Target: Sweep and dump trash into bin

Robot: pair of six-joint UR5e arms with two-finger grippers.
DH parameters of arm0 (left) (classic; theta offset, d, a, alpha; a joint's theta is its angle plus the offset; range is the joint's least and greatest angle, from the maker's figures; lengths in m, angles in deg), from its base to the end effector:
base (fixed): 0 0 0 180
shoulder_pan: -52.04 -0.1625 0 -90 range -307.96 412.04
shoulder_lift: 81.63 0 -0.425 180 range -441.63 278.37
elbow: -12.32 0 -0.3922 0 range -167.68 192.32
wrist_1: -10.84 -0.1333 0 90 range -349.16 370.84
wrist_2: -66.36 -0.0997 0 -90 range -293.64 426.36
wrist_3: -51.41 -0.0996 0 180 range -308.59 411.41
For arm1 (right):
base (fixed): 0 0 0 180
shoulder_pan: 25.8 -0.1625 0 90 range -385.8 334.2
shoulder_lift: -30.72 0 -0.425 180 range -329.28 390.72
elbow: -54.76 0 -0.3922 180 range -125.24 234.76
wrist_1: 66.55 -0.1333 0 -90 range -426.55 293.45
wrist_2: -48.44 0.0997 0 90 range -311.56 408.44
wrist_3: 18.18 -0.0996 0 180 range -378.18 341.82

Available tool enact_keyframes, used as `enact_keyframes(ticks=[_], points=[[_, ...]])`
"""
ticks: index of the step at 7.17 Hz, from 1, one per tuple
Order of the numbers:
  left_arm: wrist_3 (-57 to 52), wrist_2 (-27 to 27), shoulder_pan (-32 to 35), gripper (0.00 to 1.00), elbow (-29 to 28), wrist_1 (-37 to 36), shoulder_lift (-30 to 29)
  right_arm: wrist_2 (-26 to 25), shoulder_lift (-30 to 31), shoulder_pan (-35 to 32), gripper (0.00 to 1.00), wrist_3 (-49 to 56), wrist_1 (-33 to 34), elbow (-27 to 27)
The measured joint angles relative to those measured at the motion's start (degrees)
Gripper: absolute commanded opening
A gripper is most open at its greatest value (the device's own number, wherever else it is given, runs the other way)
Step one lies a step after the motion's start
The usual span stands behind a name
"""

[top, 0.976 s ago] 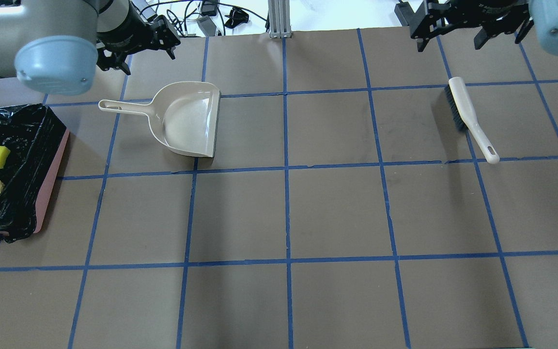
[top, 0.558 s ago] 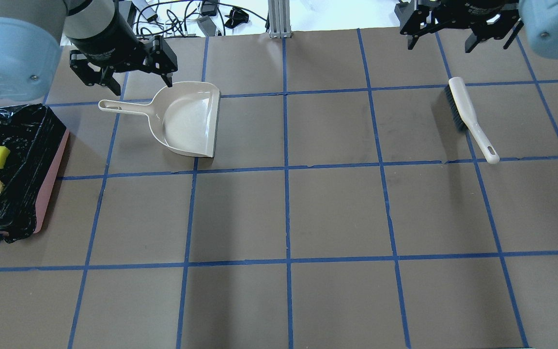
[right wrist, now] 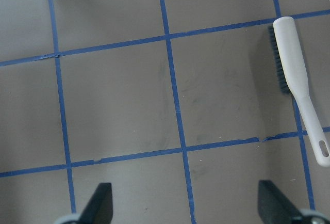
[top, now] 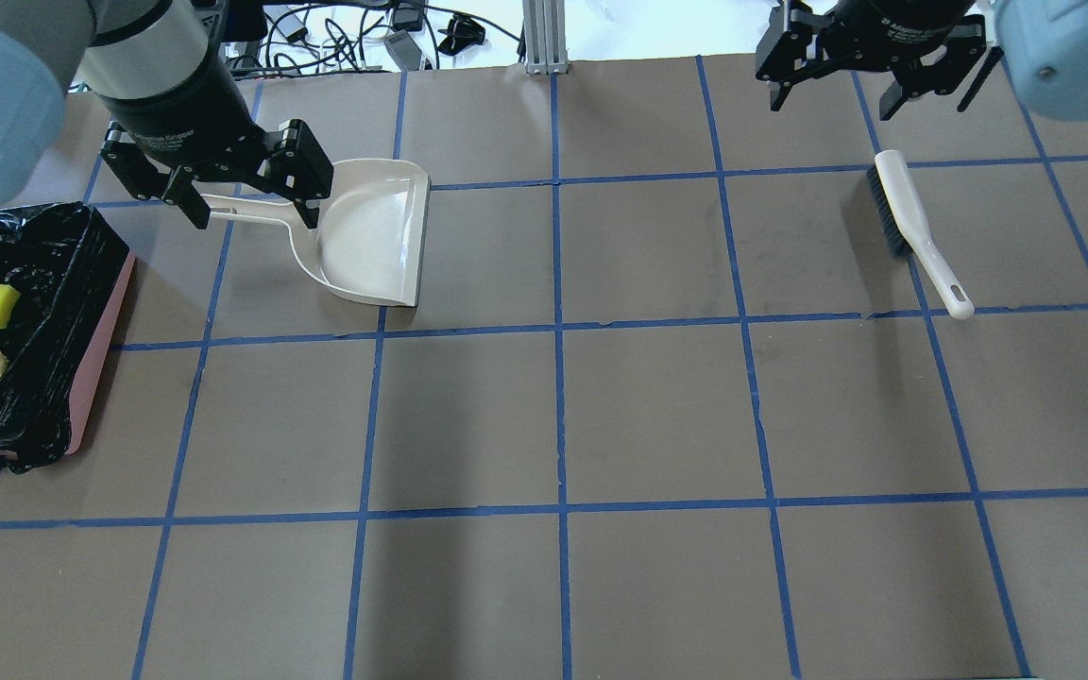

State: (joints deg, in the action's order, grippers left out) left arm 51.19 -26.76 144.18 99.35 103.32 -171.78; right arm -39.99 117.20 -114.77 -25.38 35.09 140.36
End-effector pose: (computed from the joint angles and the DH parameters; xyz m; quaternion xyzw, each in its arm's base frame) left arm -0.1462 -0.4880 0.5079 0.0205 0.9994 -0.0034 0.0272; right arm 0.1264 -0.5395 0.5171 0.0698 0.9915 -0.1081 0.0195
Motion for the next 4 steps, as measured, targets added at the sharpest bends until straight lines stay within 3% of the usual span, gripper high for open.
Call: enact_keyframes(ticks=[4], points=[[-7.1,1.1,-1.6,1.0,0.7,-3.3,-1.4,-0.3,0.1,0.1,1.0,0.1,-0.4,0.1]])
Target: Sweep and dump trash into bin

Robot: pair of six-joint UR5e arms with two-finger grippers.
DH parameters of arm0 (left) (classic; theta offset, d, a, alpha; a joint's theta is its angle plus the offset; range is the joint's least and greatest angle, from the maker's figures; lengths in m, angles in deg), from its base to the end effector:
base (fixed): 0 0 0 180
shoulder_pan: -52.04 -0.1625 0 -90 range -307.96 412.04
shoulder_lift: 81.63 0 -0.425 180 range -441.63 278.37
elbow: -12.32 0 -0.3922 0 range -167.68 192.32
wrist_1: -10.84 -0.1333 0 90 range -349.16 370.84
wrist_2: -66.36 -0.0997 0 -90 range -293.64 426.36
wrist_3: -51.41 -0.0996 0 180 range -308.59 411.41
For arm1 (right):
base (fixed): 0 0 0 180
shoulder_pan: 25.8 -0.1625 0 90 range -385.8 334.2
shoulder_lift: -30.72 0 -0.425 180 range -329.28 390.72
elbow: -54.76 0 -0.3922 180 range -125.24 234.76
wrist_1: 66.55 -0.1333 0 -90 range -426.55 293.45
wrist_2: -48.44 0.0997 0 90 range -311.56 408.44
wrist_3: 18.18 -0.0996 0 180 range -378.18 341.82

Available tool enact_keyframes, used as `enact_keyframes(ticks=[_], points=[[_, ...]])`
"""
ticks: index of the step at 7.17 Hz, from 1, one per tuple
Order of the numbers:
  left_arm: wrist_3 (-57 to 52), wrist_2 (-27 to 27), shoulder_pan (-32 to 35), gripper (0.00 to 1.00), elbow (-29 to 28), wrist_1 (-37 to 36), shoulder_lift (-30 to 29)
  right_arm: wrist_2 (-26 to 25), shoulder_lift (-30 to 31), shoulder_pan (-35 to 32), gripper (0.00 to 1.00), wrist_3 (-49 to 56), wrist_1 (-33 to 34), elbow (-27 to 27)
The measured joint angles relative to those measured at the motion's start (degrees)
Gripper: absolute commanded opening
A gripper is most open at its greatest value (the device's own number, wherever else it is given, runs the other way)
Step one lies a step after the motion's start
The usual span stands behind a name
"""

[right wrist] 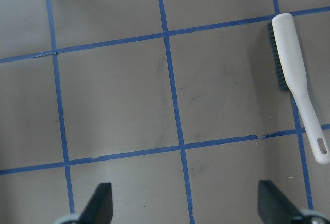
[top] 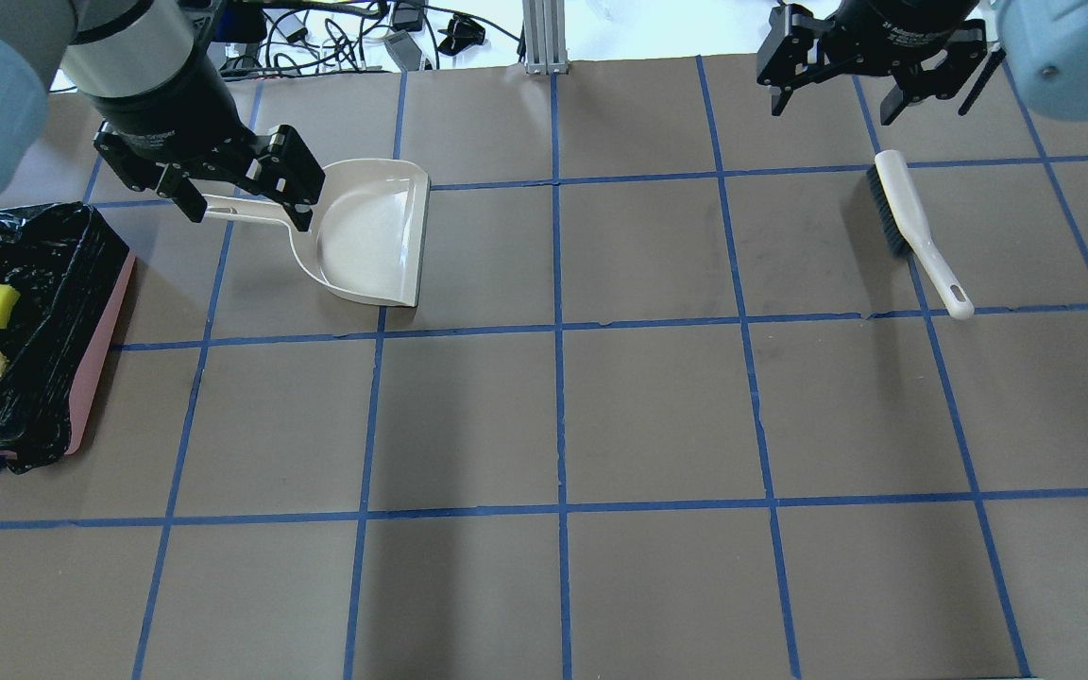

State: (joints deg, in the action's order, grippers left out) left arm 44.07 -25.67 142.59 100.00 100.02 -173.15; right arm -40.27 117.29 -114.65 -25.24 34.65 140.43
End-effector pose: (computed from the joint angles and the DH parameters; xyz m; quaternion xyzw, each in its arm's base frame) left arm -0.1346 -0.5046 0.4961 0.0685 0.9974 -0.0131 0.0185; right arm 0.1248 -0.5385 0.5164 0.0700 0.9919 -0.1047 0.0166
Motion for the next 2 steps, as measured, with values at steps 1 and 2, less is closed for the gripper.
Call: enact_keyframes(ticks=[1,2], points=[[-0.1,0.0,-0.1,1.0,0.3,-0.8,-0.5,-0.1,0.0,0.0,1.0,0.0,-0.2,0.0],[-0.2,0.0,-0.2,1.0,0.4,-1.0,-0.8,-0.1,0.1,0.0,1.0,0.1,-0.6,-0.1]])
